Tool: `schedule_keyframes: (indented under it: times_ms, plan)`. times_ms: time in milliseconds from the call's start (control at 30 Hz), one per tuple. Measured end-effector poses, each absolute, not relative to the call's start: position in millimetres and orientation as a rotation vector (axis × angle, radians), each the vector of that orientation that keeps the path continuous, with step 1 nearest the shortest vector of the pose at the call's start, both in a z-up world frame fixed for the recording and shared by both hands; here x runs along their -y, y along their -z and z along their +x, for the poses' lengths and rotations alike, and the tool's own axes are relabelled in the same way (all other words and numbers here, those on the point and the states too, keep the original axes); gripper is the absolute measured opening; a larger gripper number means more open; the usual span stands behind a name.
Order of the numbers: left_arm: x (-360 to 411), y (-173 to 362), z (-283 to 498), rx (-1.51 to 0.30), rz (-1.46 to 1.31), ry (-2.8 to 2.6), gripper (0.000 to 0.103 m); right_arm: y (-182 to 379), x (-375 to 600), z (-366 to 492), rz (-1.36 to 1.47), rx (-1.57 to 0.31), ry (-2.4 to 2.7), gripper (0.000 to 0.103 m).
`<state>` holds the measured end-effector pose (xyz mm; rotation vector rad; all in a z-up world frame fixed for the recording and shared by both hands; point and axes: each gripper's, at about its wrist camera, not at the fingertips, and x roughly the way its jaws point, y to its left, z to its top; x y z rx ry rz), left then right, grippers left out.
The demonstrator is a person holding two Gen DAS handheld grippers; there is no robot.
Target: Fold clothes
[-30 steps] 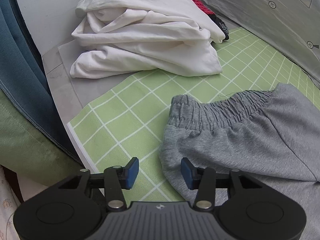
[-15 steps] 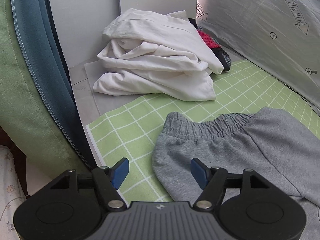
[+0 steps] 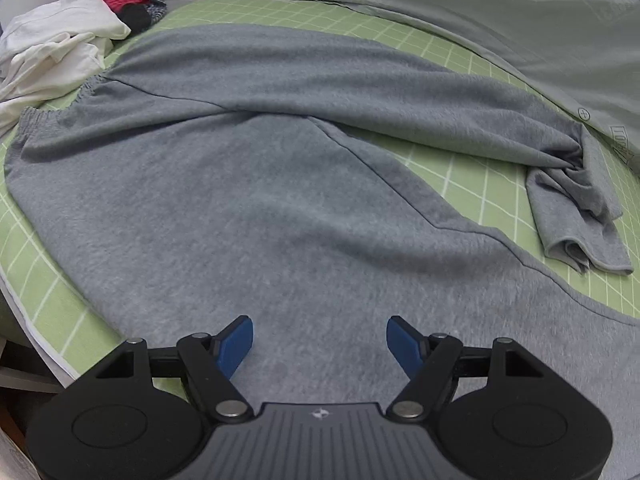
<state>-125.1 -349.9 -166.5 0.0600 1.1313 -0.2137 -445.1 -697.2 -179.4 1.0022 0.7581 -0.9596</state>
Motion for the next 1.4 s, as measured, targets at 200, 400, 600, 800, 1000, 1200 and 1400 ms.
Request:
schedule_keyframes:
  times_ms: [200, 400, 600, 800, 1000, 1200, 1400]
  plan:
    - [378.5, 174.0, -143.7, -1.119, 0.155, 0.206, 0.078, 190.6, 720.4, -448.3, 1.145, -0.668, 0.859, 0.072]
    - [379.9, 175.5, -140.5, -1.136, 0.141, 0.177, 0.086, 193.9, 740.3, -444.9, 1.084, -0.664, 0.877, 0.006]
    - [376.8, 177.7, -139.5, -1.145, 0.134, 0.162, 0.097, 182.0, 748.5, -451.7, 0.881, -0.707, 0.939, 0.005]
    - [371.9, 178.5, -139.5, -1.141, 0.128, 0.153, 0.102, 184.6, 756.4, -455.5, 0.692, -0.824, 1.052, 0.010]
    - [369.9, 176.5, -136.1, -1.163, 0.129, 0.156, 0.101, 165.6, 755.3, -443.4, 0.514, -0.840, 1.069, 0.033]
    - [345.8, 154.2, -122.7, -1.127, 0.147, 0.125, 0.101, 155.6, 738.5, -398.3, 0.400, -0.849, 1.041, 0.073]
    - [310.8, 133.9, -82.9, -1.078, 0.131, 0.071, 0.101, 149.7, 720.1, -339.5, 0.331, -0.848, 0.997, 0.094]
